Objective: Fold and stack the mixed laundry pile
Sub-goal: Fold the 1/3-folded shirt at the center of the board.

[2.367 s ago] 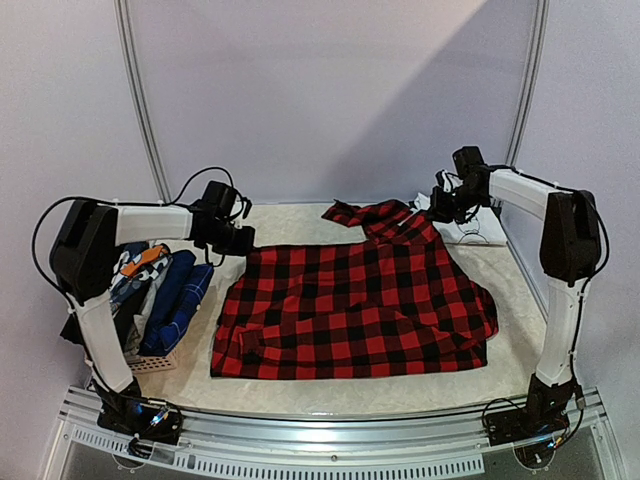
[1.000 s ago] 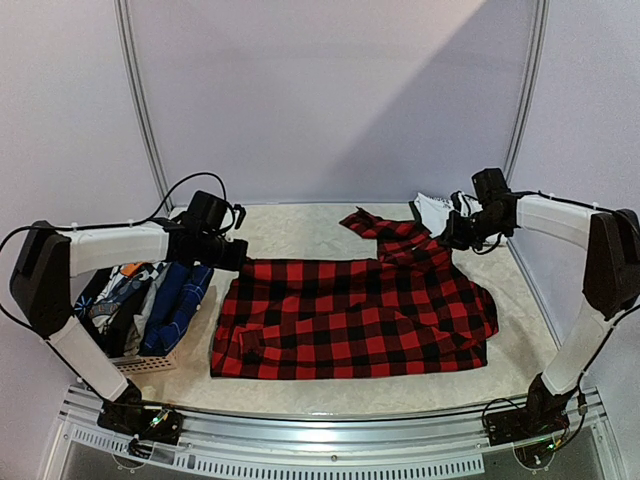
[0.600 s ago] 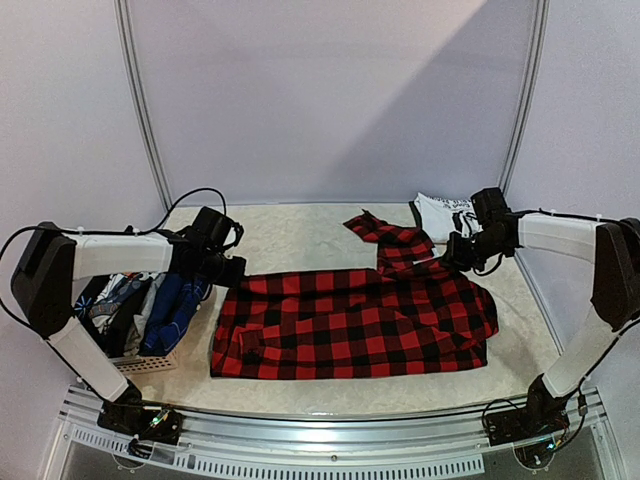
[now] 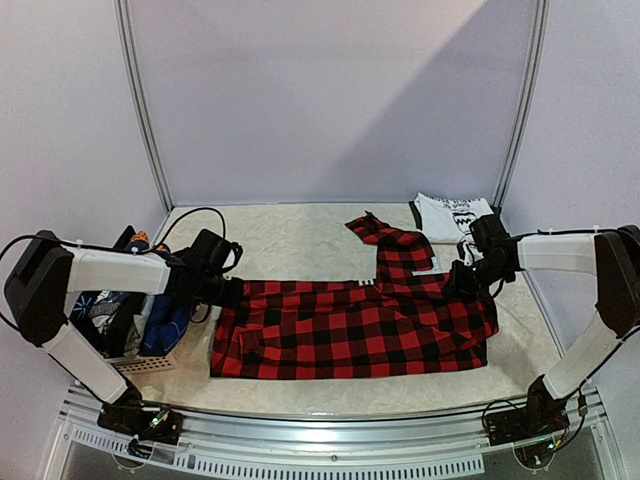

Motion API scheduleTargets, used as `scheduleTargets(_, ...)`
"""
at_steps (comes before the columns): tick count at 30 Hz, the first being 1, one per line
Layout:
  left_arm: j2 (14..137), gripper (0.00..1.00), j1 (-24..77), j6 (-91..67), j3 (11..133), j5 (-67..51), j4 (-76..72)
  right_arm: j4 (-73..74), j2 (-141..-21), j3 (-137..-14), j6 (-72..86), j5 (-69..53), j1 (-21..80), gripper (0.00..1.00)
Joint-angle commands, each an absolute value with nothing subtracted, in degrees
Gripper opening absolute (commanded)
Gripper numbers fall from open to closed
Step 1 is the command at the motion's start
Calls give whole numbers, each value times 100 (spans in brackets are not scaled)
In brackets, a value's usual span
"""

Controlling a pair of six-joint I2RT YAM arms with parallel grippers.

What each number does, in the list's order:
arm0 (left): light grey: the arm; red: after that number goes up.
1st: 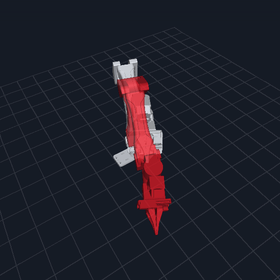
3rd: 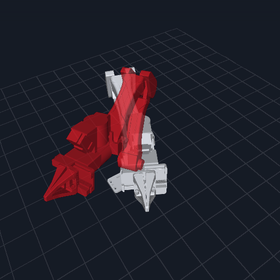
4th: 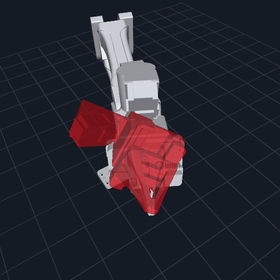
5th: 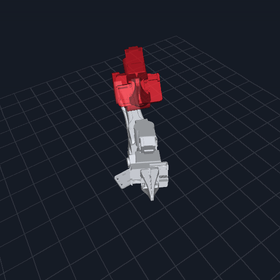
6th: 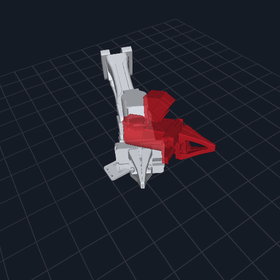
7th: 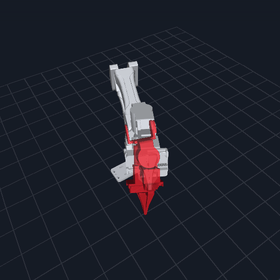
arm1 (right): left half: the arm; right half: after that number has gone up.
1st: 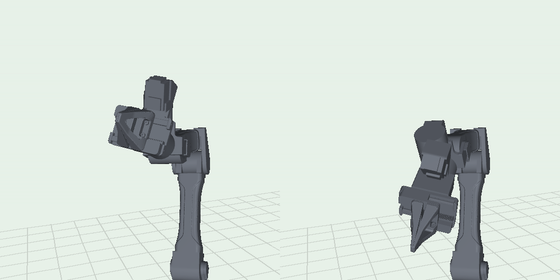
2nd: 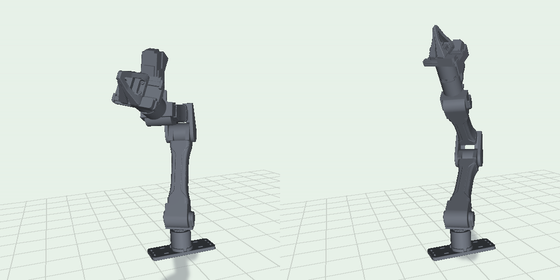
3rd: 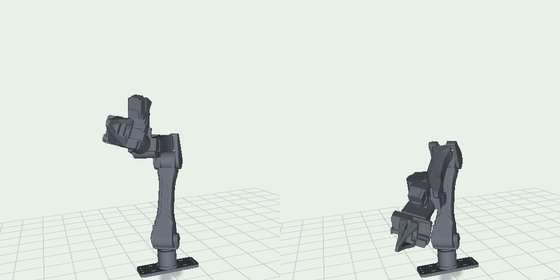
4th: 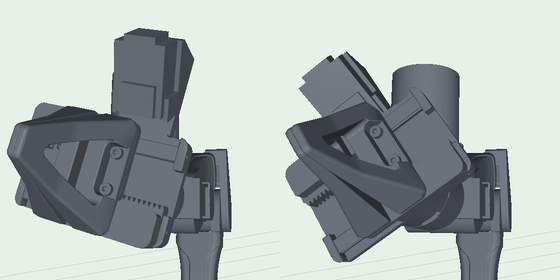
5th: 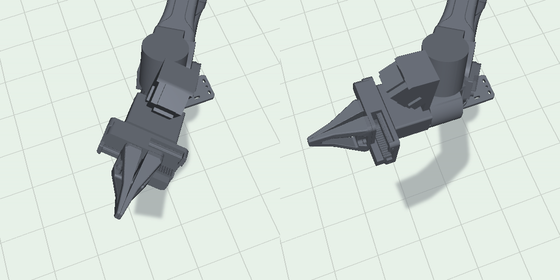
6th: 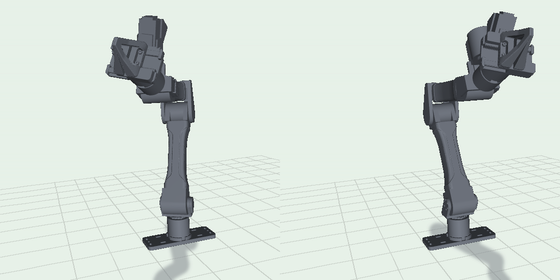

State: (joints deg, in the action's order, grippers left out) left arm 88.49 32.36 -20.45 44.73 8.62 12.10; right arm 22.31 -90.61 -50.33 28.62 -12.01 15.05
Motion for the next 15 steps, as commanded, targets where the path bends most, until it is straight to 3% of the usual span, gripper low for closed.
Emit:
scheduleTargets(1, 8354, 20, 3424, -2089, 4272, 1007, 1071, 2206, -8741, -4871, 2974, -1107, 1545, 28)
scheduleTargets(4, 7892, 29, 3577, -1979, 4250, 1096, 1050, 2384, -8453, -4899, 2999, -964, 1640, 36)
scheduleTargets(8, 7766, 46, 3695, -1815, 4406, 1090, 931, 2501, -8022, -5145, 2999, -631, 1835, 55)
scheduleTargets(12, 8438, 48, 3789, -1691, 5080, 688, 931, 2248, -8204, -5560, 2929, -672, 1845, 73)
scheduleTargets(15, 9003, 49, 3924, -1573, 5578, 613, 941, 2058, -8659, -6033, 2834, -740, 1846, 77)
